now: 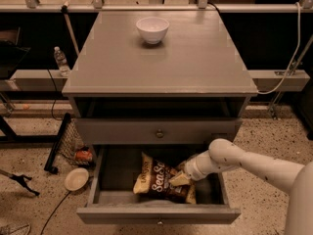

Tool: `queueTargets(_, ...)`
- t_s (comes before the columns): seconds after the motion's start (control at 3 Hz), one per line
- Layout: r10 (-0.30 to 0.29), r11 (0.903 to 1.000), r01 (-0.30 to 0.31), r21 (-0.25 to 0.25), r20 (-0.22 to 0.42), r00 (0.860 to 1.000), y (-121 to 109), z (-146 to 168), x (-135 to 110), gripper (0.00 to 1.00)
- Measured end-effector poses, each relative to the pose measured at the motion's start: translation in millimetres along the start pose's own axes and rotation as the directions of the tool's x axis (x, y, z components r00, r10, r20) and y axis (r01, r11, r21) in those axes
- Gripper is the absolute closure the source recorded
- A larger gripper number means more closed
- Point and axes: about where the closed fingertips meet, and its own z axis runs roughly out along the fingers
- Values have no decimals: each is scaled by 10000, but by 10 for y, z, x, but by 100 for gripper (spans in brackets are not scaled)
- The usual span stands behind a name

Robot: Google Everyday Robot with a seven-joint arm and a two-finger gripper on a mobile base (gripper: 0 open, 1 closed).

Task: Pick brown chip bag from middle drawer and place on counter

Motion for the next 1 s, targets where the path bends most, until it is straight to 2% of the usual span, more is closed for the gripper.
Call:
queueTargets(0.33, -3, 10000, 3, -26, -1, 10000, 9, 12, -2, 100)
queueTargets(0.67, -3, 10000, 3, -26, -1, 10000, 9, 12, -2, 100)
queueTargets(1.0, -641, 9974, 636, 352, 121, 9979, 150, -199, -204, 100)
